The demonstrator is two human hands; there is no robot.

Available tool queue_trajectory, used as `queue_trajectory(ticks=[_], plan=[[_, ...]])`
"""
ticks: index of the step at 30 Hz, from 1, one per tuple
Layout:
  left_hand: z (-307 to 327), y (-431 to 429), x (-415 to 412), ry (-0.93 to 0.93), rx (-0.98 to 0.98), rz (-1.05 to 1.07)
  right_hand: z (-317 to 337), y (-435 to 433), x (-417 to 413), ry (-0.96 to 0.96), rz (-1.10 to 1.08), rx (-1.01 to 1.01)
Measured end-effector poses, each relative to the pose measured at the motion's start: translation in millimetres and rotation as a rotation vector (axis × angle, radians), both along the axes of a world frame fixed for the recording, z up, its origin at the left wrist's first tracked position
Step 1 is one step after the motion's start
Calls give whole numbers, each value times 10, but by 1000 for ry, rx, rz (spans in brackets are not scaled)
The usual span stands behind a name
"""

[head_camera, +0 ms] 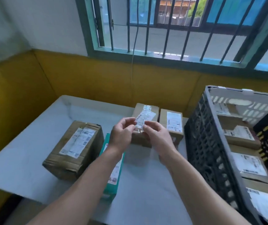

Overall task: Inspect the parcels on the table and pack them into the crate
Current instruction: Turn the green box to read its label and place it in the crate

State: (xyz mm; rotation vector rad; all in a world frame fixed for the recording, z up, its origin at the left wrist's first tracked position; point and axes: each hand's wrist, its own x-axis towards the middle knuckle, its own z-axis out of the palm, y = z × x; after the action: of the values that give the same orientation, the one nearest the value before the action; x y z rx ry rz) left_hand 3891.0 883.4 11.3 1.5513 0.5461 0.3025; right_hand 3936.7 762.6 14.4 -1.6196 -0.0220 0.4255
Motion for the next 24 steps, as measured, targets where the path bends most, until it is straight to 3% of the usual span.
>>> queue_trajectory(ticks=[3,10,19,24], plan=[[-201,167,-203,112,135,70,-226,124,-104,52,80,-73],[-490,441,-539,290,112,82,-675,385,-418,144,224,-278],[-770,802,-570,365,-107,-74,-927,696,-805,341,117,-182],[-706,939,-564,289,-179,-214,-916,849,-943,284,-42,-62]])
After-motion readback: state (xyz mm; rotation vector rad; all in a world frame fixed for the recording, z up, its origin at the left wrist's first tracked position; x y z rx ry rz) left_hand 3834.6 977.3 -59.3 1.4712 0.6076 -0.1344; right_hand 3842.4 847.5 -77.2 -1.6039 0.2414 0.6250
